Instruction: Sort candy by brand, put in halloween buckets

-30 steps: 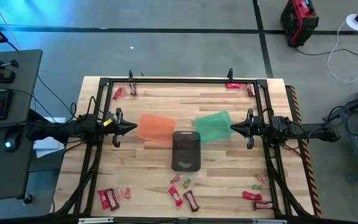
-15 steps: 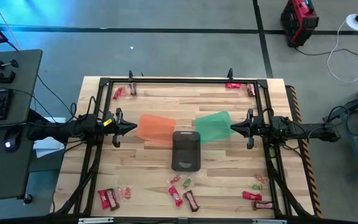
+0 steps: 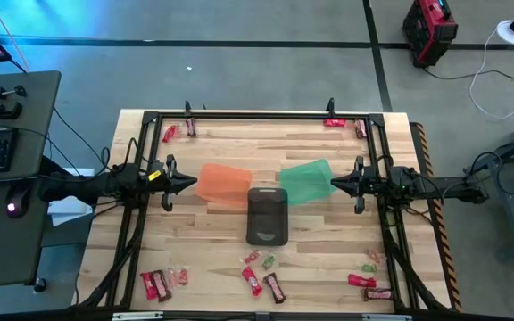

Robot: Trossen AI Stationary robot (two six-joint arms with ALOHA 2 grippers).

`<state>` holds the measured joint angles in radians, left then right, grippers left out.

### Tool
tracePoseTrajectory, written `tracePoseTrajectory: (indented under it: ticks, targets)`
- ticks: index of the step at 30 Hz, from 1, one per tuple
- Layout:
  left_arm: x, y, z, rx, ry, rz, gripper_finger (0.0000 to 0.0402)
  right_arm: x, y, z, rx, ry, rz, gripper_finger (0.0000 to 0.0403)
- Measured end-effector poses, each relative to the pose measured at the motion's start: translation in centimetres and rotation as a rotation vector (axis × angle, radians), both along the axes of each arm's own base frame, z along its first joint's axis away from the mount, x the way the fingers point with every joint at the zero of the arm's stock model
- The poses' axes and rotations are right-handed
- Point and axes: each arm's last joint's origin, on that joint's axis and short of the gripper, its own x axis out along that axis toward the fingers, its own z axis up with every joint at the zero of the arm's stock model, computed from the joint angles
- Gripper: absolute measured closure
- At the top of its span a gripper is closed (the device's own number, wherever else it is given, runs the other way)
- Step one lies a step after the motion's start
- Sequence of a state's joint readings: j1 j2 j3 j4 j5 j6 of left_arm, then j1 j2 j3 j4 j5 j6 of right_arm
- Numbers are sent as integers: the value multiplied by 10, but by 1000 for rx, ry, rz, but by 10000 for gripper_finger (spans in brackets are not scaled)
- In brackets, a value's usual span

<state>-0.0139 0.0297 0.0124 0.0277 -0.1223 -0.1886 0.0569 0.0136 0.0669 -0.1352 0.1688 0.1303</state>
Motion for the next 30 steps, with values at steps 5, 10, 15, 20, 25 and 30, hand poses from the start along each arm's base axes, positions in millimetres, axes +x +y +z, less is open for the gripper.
tracePoseTrajectory:
  ticks: [5, 10, 15, 20, 25, 30]
  targets:
    - [0, 0, 0, 0, 0, 0, 401, 0, 0, 0, 0, 0, 0, 377]
    - [0, 0, 0, 0, 0, 0, 401, 0, 0, 0, 0, 0, 0, 377]
    - [0, 0, 0, 0, 0, 0, 401, 0, -1, 0, -33, 3, -22, 377]
    - [0, 0, 0, 0, 0, 0, 401, -1, -7, 1, -360, 67, -197, 377]
    - [0, 0, 0, 0, 0, 0, 401, -2, -8, 1, -533, 111, -201, 377]
    - [0, 0, 0, 0, 0, 0, 401, -1, -3, 20, -274, -160, -75, 377]
